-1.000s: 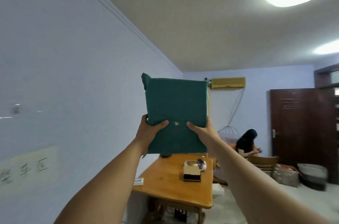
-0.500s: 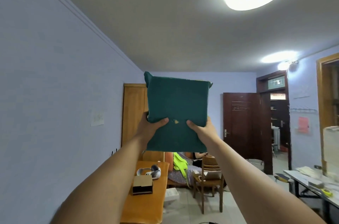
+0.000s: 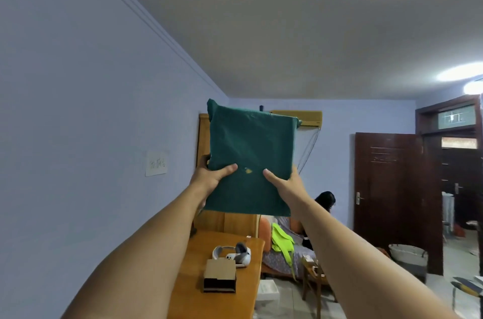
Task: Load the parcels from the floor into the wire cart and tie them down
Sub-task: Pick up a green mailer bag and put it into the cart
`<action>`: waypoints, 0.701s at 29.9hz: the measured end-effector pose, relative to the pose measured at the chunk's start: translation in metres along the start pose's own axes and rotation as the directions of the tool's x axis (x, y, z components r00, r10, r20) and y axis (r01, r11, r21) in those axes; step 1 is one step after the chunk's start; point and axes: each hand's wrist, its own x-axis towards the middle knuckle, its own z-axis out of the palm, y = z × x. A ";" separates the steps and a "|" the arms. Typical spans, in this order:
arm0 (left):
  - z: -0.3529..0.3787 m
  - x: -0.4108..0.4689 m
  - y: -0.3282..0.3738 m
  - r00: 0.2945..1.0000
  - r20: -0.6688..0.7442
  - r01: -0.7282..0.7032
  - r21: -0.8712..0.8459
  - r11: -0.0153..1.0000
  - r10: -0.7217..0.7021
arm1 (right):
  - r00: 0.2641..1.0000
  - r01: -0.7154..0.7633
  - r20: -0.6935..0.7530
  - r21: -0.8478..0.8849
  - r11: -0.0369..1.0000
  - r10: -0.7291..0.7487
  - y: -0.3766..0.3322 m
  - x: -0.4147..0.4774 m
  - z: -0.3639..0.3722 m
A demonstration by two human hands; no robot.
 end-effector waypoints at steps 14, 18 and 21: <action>-0.242 -0.004 -0.034 0.793 -0.608 0.167 0.265 0.949 0.030 | 0.808 -0.102 0.588 0.201 0.974 -0.037 0.074 0.086 0.306; -0.295 -0.060 -0.033 0.634 -0.771 0.250 0.271 0.930 0.055 | 0.657 -0.134 0.747 0.244 0.960 -0.098 0.079 0.051 0.393; -0.325 -0.107 -0.035 0.532 -0.844 0.308 0.265 0.914 0.066 | 0.543 -0.188 0.832 0.255 0.949 -0.116 0.085 0.011 0.443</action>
